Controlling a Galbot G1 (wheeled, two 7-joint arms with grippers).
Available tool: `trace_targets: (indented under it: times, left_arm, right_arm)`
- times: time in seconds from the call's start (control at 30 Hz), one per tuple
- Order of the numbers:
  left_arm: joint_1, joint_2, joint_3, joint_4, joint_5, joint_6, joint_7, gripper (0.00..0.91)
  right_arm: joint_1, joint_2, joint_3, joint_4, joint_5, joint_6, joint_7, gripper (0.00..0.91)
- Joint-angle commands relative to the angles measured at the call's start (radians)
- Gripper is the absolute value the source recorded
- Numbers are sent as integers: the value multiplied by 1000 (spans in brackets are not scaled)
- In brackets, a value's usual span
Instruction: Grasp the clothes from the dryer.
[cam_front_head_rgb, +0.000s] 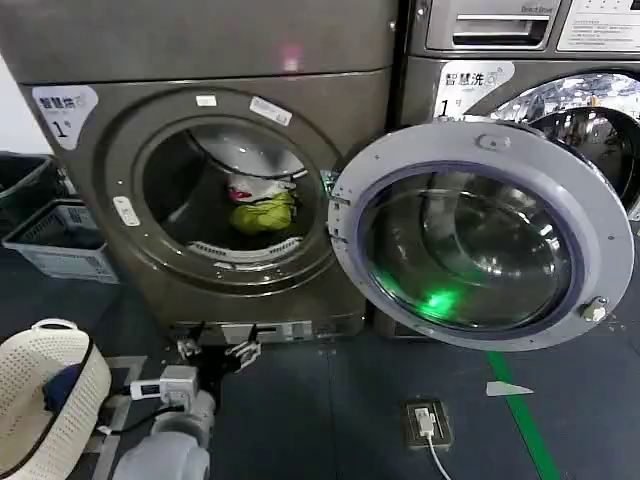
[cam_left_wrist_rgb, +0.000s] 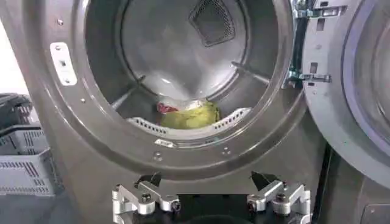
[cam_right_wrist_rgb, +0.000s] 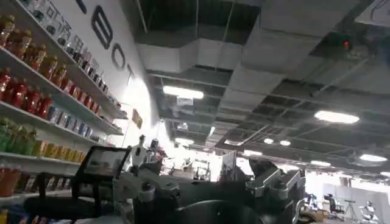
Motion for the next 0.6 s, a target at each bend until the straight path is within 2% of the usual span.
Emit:
trace_targets:
  times: [0.03,0.6]
  left_arm:
    - [4,0,-1,-5,2,49,0,907]
    - [8,-3,-3,-5,1,49,0,907]
  right_arm:
    - [1,4,-3,4,28,8,12,907]
    - [-4,5,3,0,33,7,12,907]
